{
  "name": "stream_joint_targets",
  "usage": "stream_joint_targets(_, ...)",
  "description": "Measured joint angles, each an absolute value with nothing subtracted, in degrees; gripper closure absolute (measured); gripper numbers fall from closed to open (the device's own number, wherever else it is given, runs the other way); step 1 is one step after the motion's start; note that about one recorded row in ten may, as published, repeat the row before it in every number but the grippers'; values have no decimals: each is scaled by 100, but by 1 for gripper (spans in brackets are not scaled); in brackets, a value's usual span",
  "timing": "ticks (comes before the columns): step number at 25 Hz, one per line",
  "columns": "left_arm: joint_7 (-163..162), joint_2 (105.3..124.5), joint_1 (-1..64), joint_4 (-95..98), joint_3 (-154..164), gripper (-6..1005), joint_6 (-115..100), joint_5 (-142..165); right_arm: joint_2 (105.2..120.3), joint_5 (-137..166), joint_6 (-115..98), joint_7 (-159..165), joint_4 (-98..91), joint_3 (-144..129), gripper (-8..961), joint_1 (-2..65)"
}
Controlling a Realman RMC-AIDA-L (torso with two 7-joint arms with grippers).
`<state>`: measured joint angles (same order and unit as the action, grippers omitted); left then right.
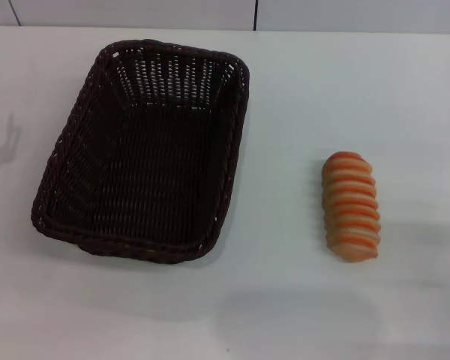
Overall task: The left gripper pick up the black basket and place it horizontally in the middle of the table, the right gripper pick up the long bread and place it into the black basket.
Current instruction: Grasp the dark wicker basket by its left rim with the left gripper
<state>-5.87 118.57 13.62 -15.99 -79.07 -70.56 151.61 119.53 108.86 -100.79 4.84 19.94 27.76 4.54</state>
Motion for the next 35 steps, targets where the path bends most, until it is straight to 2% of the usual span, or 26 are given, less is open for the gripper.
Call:
stream_joint_targets(8, -596, 11855, 1362, -1621, -7846, 213, -7061, 15160, 11953, 10891, -10100, 544, 1976, 2777, 139, 423)
stream_joint_targets(11, -1208, 11774, 1320, -1814, -7549, 213, -7020, 15185, 11953, 10898, -10101, 545, 1970, 2777, 140, 422)
stream_joint_targets(13, -1348, 11621, 1297, -2215, -7451, 213, -6774, 15383, 11952, 10901, -10104, 545, 1968, 2778, 141, 424)
stream_joint_targets(14, -1348, 11621, 1297, -2215, -7451, 213, -6774, 15383, 11952, 10901, -10104, 545, 1968, 2778, 141, 424)
stream_joint_targets(15, -1367, 11503, 1230, -2654, -7465, 213, -6438, 15575, 11947, 10903, -10103, 548, 1968, 2776, 141, 431)
stream_joint_targets(16, -1367, 11503, 1230, -2654, -7465, 213, -6438, 15575, 11947, 10903, -10103, 548, 1968, 2776, 142, 431)
stream_joint_targets(18, -1431, 11344, 1104, -3302, -7483, 213, -5896, 15797, 11941, 10904, -10094, 552, 1968, 2752, 142, 438)
stream_joint_targets(20, -1602, 11065, 899, -4342, -7500, 213, -4787, 16252, 11938, 10907, -10089, 554, 1969, 2726, 143, 444)
stream_joint_targets(21, -1602, 11065, 899, -4342, -7500, 213, -4787, 16252, 11938, 10907, -10089, 554, 1969, 2726, 143, 444)
stream_joint_targets(25, -1448, 10735, 429, -6223, -7541, 213, -3028, 16550, 11935, 10908, -10086, 554, 1968, 2725, 144, 446)
stream_joint_targets(27, -1181, 10671, 284, -6931, -7562, 213, -2287, 16551, 11936, 10908, -10081, 558, 1968, 2724, 145, 448)
stream_joint_targets(29, -816, 10686, 192, -7449, -7614, 213, -1590, 16551, 11935, 10908, -10073, 560, 1968, 2724, 145, 451)
stream_joint_targets(30, -377, 10782, 130, -7879, -7721, 213, -880, 16549, 11934, 10905, -10056, 561, 1963, 2724, 146, 463)
stream_joint_targets(31, -377, 10782, 130, -7879, -7721, 212, -880, 16549, 11934, 10905, -10056, 561, 1963, 2724, 146, 463)
stream_joint_targets(33, 208, 11002, 96, -8394, -7952, 212, 102, 16548, 11931, 10896, -10050, 561, 1957, 2724, 147, 475)
stream_joint_targets(34, 549, 11174, 109, -8671, -8135, 212, 738, 16548, 11930, 10893, -10049, 562, 1951, 2724, 147, 481)
stream_joint_targets(35, 1011, 11450, 208, -9013, -8442, 212, 1673, 16543, 11929, 10892, -10048, 562, 1939, 2725, 147, 496)
